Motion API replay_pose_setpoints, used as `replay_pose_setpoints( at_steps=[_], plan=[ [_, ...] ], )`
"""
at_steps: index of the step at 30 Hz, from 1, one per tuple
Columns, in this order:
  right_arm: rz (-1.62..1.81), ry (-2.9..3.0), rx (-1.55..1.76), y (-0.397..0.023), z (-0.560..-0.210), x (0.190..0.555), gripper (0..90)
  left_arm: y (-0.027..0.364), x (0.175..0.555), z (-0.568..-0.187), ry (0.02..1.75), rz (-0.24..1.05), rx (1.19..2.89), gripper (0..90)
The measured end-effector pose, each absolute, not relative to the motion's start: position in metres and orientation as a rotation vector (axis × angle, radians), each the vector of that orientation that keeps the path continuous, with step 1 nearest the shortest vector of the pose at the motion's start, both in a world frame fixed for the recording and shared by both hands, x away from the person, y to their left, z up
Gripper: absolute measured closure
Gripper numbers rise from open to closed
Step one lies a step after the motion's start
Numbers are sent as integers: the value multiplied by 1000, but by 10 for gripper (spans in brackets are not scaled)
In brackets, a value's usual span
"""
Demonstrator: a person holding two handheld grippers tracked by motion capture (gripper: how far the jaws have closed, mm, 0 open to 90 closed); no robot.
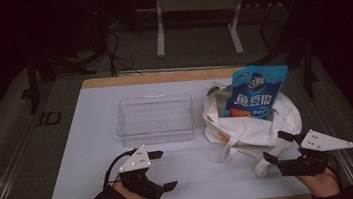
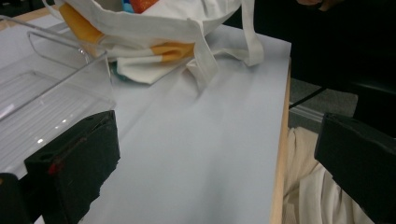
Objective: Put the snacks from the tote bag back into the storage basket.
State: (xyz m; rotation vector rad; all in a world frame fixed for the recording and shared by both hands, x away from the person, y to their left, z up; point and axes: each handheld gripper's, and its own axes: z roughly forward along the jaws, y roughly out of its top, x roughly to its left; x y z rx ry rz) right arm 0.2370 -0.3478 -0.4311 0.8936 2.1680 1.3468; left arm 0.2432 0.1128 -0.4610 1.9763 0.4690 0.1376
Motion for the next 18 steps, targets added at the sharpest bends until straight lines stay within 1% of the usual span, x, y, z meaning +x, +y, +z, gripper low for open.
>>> replay_pose_setpoints(
  at_steps=[11, 13, 14, 18],
  plan=[
    [1362, 2139, 850, -343, -419, 244, 131, 98, 264, -448, 441, 133, 1958, 4],
    [1362, 2136, 847, -343, -418, 244, 131, 95, 266, -446, 441, 153, 1959, 4],
    [1372, 2128, 852, -344, -416, 247, 131, 87, 271, -442, 419, 151, 1967, 4],
    [1370, 2121, 849, -345, -413, 249, 131, 79, 277, -439, 398, 145, 1971, 5]
  ],
)
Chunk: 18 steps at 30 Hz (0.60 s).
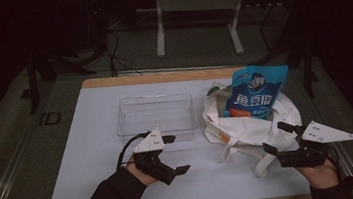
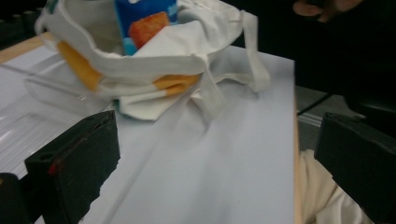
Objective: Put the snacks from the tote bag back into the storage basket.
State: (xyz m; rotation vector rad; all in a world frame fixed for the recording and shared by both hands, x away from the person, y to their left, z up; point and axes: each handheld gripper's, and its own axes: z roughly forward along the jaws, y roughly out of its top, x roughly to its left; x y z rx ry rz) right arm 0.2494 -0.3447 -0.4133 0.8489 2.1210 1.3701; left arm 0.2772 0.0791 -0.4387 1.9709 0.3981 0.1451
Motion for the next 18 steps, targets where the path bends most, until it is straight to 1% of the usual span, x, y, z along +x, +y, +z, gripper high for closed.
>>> replay_pose_setpoints(
  at_steps=[5, 7, 18],
  plan=[
    [1363, 2106, 839, -347, -408, 255, 132, 62, 290, -434, 377, 111, 1963, 5],
    [1366, 2100, 846, -348, -406, 257, 132, 56, 293, -433, 367, 130, 1973, 5],
    [1347, 2082, 840, -350, -400, 269, 135, 33, 316, -428, 354, 132, 1947, 7]
  ],
)
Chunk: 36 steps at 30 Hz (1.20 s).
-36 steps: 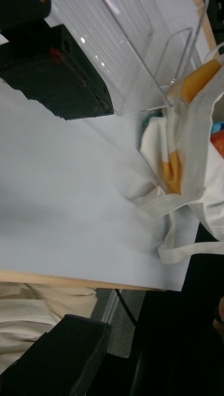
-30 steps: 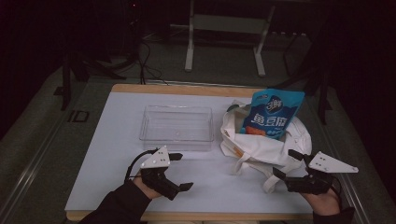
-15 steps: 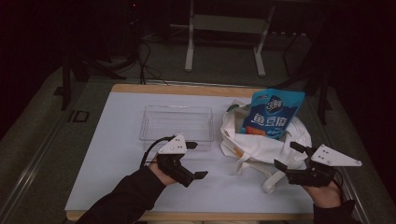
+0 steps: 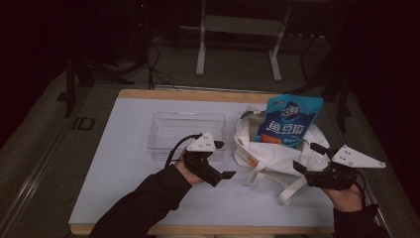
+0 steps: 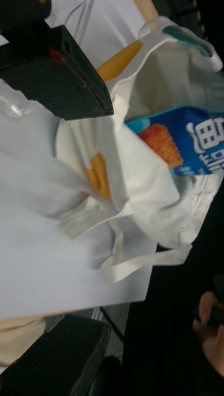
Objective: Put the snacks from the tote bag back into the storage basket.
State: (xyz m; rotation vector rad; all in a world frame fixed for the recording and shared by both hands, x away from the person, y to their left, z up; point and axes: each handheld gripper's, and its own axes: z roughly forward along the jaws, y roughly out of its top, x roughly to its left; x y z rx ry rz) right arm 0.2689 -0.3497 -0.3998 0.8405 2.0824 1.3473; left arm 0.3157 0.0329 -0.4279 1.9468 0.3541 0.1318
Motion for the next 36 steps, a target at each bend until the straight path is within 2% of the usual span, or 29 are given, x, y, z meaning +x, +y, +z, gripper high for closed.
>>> replay_pose_setpoints(
  at_steps=[8, 26, 36],
  plan=[
    [1338, 2087, 830, -347, -399, 278, 135, 19, 329, -425, 361, 154, 1956, 6],
    [1302, 2052, 837, -356, -396, 310, 145, -41, 372, -412, 368, 211, 1945, 6],
    [1260, 1995, 874, -364, -394, 334, 145, -62, 404, -405, 455, 240, 1895, 22]
  ],
)
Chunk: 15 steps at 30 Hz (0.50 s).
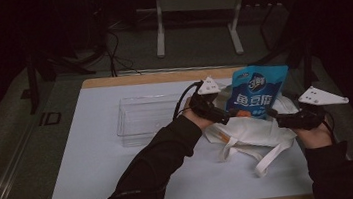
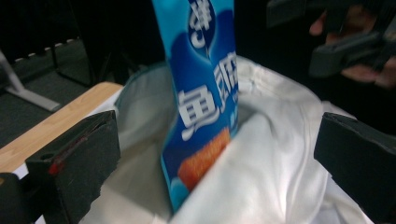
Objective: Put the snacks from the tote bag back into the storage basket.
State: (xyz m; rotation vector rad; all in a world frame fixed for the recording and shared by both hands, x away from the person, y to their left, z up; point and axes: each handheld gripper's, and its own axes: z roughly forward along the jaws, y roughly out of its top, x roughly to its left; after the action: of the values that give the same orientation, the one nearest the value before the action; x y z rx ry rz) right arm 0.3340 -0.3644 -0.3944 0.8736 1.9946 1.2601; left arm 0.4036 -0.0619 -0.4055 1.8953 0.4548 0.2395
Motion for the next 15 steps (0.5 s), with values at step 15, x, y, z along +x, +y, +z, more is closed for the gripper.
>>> replay_pose_setpoints(
  at_steps=[15],
  plan=[
    [1261, 1986, 965, -375, -400, 368, 145, -88, 431, -407, 532, 302, 1908, 69]
  ],
)
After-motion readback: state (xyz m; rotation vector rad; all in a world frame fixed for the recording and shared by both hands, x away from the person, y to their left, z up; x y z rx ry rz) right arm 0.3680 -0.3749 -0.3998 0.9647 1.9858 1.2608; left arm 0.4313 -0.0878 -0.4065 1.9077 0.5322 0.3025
